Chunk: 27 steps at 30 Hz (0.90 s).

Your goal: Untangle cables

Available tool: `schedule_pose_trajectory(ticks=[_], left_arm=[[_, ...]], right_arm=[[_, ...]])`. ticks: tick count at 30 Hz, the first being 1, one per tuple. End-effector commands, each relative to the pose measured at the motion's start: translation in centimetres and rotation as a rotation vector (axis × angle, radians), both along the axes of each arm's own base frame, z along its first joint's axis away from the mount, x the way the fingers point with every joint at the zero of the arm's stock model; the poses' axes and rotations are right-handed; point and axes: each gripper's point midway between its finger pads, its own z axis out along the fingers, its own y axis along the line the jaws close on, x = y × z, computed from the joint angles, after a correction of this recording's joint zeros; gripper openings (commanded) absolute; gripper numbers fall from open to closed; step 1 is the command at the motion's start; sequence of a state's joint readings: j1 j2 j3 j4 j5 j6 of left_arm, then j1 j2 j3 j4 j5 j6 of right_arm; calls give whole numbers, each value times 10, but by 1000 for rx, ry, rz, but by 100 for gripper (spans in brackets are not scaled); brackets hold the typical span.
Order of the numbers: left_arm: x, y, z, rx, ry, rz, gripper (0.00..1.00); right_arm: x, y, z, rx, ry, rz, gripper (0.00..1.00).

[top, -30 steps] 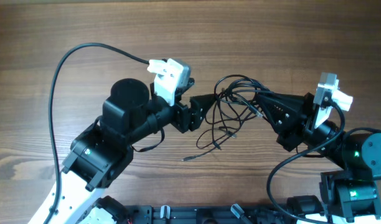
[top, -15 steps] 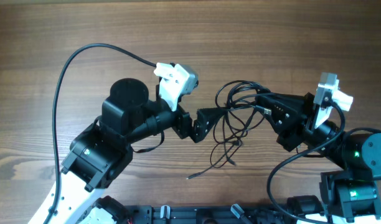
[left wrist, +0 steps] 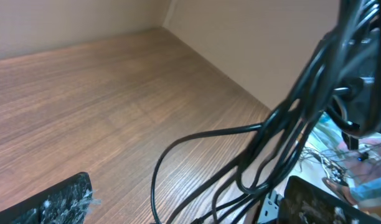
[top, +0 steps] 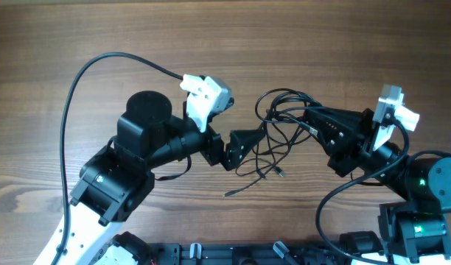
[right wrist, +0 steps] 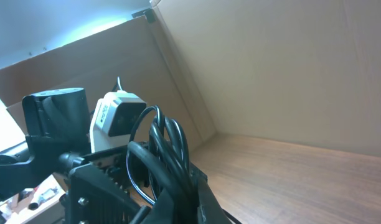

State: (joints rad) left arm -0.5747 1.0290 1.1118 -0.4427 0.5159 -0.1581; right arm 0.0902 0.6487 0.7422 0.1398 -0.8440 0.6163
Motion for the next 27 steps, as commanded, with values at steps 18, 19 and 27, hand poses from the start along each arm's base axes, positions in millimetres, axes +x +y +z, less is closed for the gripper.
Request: schedule_pose_trajectory(ticks=[18,19,27], left_arm=[[36,6,-18,20,83,175,90],[44,15,-24,38,99,253,88],[79,87,-52,32,276,814,78]], right_arm=[[-14,4,13,-3,-64,57,4],[-14,4,14,-2,-65,52,4],[-13,3,14,-1,-69,47,4]])
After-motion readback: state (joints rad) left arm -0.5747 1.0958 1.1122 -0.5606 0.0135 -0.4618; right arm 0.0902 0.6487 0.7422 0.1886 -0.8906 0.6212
